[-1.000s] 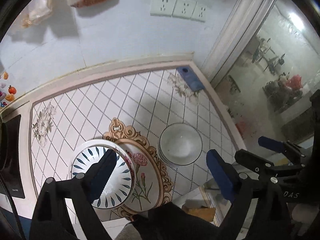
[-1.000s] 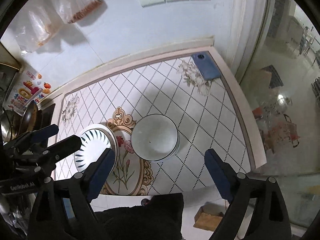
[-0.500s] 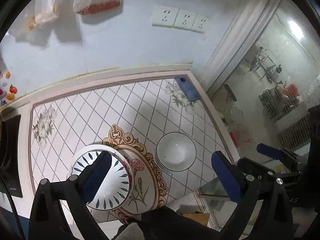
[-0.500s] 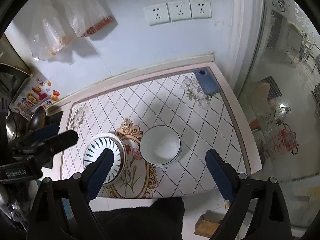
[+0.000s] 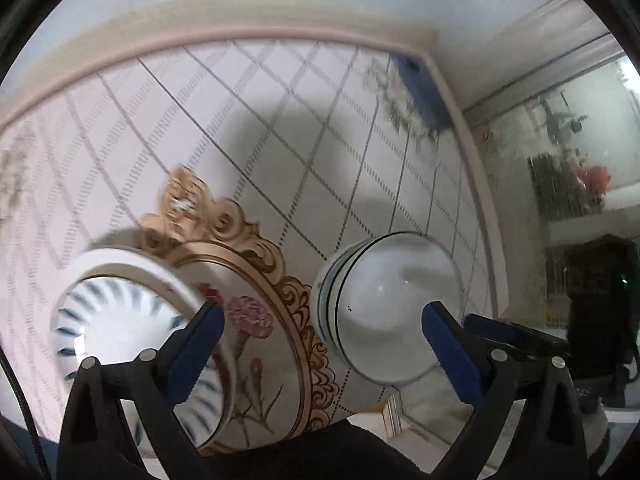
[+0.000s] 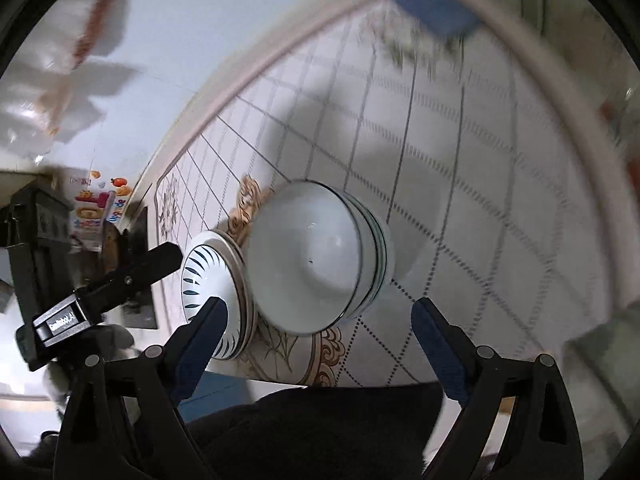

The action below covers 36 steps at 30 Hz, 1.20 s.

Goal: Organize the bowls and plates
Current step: 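Grip the nested bowl stack rim with both tools, then carry the nested bowls with both tools onto the plate stack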

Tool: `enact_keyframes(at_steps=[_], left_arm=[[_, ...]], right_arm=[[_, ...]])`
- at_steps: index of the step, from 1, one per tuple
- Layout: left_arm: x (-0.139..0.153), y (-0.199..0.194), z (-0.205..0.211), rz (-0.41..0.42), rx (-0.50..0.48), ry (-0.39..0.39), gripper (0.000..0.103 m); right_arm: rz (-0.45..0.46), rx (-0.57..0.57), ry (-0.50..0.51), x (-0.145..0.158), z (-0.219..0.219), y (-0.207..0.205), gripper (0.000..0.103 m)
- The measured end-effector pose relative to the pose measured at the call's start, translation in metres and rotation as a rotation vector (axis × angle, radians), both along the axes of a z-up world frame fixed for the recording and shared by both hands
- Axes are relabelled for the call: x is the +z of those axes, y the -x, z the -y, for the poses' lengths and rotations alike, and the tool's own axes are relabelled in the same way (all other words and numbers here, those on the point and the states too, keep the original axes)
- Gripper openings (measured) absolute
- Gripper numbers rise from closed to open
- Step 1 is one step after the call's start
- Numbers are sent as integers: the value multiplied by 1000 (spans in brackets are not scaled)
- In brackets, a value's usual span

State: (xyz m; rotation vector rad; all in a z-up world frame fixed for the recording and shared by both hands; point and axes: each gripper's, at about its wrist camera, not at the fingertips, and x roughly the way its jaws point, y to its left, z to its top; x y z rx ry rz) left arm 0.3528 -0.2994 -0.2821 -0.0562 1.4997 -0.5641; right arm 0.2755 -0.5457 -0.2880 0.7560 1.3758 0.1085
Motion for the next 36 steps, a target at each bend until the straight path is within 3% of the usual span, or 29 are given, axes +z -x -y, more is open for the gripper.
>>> enact_keyframes(at_steps=[7,9,11,13,15,23,36], left_arm=[[-50,-12,29,-142,-41,43,95],[-57,-12,34,-160,-55,47,95],[-62,-12,37,-177,-65,55,94],[-67,-11,39,-190,-75,57,78],[-72,-9,39,-216,-60,79,73],[-66,-5,29,-172,-41,62,67],[-44,-4,2,-119,-10,42,67]], right_arm=[[-62,18,-138,-84,0,-20,94],[-83,29,-137,-99,-3,-25,88],[-88,25,-159,-109,-3,-28,71],[-92,15,-185,-119,-2,-31,66],[-89,9,-190,-126,-3,-33,61],[-72,-7,-213,-132,-9,-37,62],[-25,34,-203,-115,-34,-47,61]])
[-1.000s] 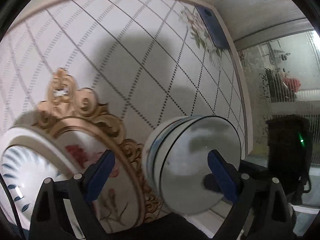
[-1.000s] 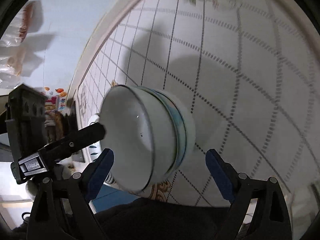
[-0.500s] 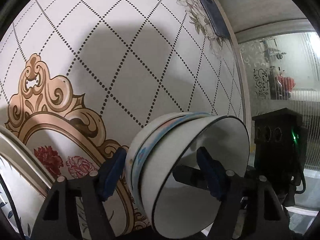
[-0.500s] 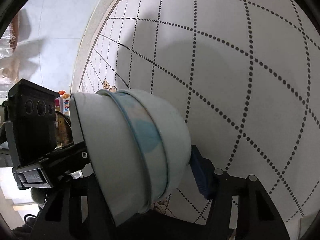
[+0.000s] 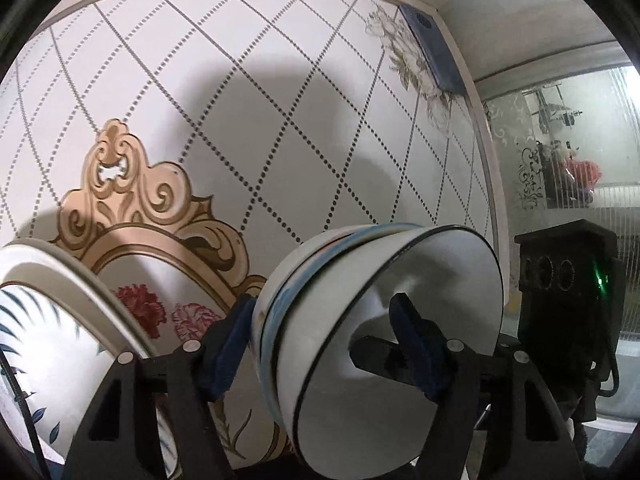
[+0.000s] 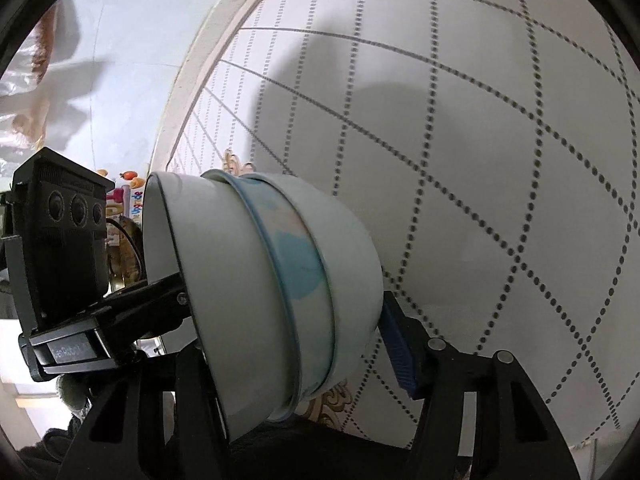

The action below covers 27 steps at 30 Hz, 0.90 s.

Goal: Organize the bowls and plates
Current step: 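Carry the nested bowls with both tools onto the plate stack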

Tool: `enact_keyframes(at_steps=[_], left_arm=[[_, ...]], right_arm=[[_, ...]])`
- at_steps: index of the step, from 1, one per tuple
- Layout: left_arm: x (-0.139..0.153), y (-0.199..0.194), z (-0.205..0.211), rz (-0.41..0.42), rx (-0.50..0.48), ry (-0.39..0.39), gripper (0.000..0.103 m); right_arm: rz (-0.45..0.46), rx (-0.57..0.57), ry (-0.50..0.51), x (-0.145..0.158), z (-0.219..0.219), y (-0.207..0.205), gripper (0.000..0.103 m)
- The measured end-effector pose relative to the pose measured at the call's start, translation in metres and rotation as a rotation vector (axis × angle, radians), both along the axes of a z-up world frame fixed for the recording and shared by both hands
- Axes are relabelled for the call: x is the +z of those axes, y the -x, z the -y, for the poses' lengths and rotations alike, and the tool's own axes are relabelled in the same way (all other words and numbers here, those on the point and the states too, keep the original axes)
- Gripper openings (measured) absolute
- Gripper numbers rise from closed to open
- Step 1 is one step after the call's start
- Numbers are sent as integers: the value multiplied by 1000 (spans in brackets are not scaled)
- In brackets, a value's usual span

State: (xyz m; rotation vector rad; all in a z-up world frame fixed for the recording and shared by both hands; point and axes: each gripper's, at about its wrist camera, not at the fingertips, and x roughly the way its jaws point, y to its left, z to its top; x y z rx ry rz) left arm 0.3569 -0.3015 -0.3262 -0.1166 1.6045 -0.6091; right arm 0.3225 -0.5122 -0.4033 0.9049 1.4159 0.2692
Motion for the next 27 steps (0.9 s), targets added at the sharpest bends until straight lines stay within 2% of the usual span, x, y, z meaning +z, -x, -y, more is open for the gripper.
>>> enact_keyframes(at_steps=[9,13,20,27], left_arm=[[37,-6,-42,63,62,-2,67],[47,-8,-71,75,127,-1,67],[55,-2,-132,76,253,5,67],[49,5,-183,62,369,-16,67]], right_arm=[[41,64,-13,27,-36,-27,61],[56,97,-23,36,-61,-42,61],[73,208,-28,49,-115,-65,61],[70,327,-51,45,-169,-74,61]])
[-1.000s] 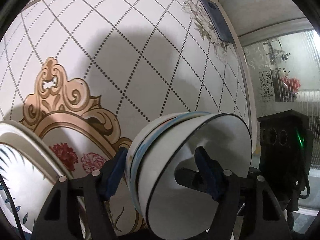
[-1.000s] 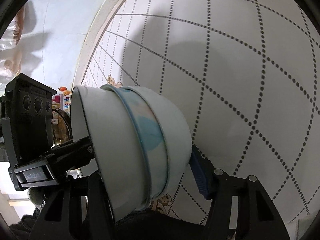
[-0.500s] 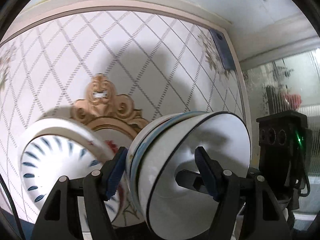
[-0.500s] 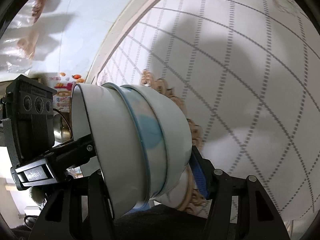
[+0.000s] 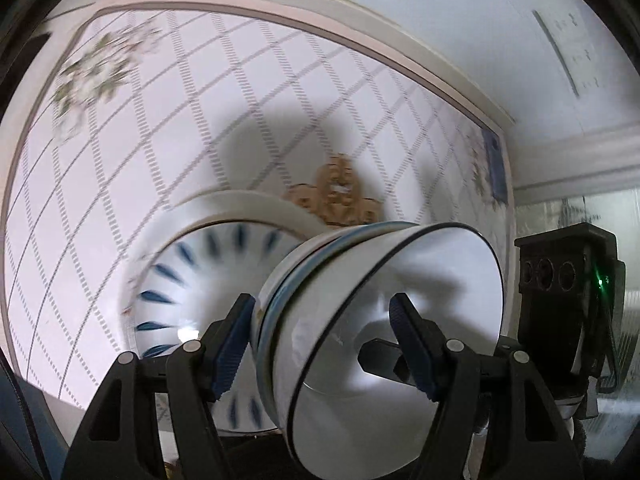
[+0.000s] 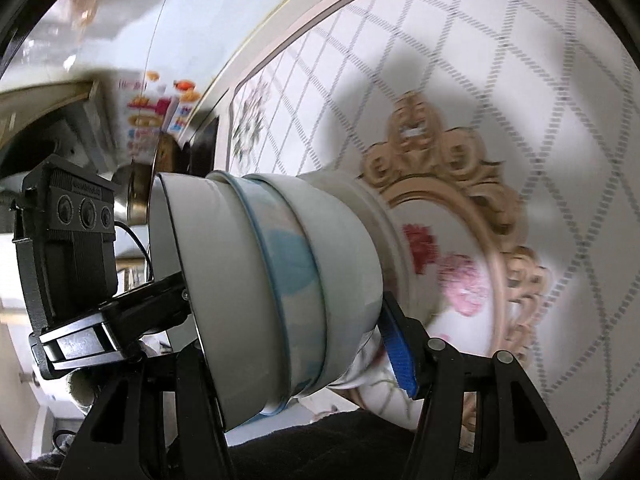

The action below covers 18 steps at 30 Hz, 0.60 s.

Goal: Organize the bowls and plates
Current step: 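Carry the nested bowls with both tools onto the plate stack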

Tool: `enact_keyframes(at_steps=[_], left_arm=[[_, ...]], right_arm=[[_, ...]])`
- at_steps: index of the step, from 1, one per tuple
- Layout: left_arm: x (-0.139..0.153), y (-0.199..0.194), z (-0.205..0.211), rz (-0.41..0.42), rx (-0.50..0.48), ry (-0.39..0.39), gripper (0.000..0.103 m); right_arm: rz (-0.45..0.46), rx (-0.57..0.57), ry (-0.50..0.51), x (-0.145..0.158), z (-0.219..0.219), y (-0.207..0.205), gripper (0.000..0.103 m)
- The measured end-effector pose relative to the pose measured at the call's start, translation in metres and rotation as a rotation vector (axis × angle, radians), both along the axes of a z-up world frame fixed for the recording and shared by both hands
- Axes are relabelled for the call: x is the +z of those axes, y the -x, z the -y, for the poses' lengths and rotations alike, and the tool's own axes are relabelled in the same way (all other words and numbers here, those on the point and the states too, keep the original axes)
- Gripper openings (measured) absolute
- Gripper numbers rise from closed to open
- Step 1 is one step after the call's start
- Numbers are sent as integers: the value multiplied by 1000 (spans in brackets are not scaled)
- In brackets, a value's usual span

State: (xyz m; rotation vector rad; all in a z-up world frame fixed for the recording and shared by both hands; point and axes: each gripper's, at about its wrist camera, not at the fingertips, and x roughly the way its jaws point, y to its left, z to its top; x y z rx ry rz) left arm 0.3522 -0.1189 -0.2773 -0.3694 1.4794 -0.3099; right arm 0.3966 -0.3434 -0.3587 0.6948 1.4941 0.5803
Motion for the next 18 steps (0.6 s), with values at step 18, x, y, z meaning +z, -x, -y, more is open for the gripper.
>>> enact_keyframes(at_steps=[18], left_arm=[[-32,4,-51,-38,86,-9,67]], right_arm=[[-29,169,37,-33,-80,-7,61]])
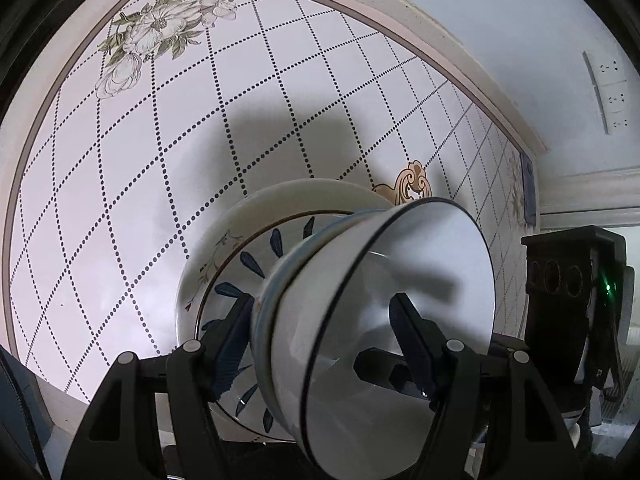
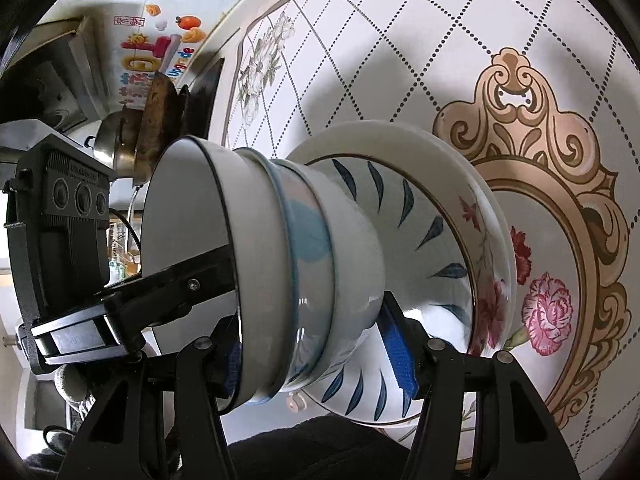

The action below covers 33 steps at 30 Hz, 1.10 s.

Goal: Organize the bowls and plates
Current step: 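Carry the nested bowls with both tools onto the plate stack, then open both tools and raise them away from the bowls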

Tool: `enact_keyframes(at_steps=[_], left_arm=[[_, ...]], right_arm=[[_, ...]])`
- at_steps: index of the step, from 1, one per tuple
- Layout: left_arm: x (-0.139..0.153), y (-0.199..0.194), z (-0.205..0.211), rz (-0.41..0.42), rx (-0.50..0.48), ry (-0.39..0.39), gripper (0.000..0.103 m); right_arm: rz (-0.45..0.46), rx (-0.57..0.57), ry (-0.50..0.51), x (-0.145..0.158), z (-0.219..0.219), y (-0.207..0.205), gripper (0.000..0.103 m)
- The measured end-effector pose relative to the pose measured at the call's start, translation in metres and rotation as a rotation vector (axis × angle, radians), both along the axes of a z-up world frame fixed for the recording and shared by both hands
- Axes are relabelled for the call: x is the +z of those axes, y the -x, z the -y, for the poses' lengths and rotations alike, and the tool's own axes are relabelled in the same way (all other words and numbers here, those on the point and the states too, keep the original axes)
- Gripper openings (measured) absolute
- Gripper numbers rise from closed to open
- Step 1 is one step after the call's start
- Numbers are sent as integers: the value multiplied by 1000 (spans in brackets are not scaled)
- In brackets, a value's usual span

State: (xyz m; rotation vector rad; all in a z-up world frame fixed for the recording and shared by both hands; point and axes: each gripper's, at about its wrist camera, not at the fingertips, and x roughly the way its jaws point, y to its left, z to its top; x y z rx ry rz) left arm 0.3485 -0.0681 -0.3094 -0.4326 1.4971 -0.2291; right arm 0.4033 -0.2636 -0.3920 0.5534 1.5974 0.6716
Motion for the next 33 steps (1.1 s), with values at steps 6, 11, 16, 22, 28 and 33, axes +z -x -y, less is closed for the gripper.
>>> enact_keyframes(at_steps=[6,11,16,22,28,33], left_arm=[[-5,0,4,-12,-12,-2,67],[-8,-2,6,-15,-26,-11,67],[-8,-1,8,-11,-30,-20,67],[15,3,12,57,-58,-127,67],[43,19,1,133,-52,-195,67],[70,36,-7,215,-61,-250,69]], right_arm=[[-11,-7,17,-7,-6,-2,61],[-14,-16,18,-11,-8,-1,61],[-14,-21,25,-11,-4,5,61],[-11,-33,63,-8,-6,10,60],[93,-43,181,27,1,19,61],[232,-86,332,75,5,39,91]])
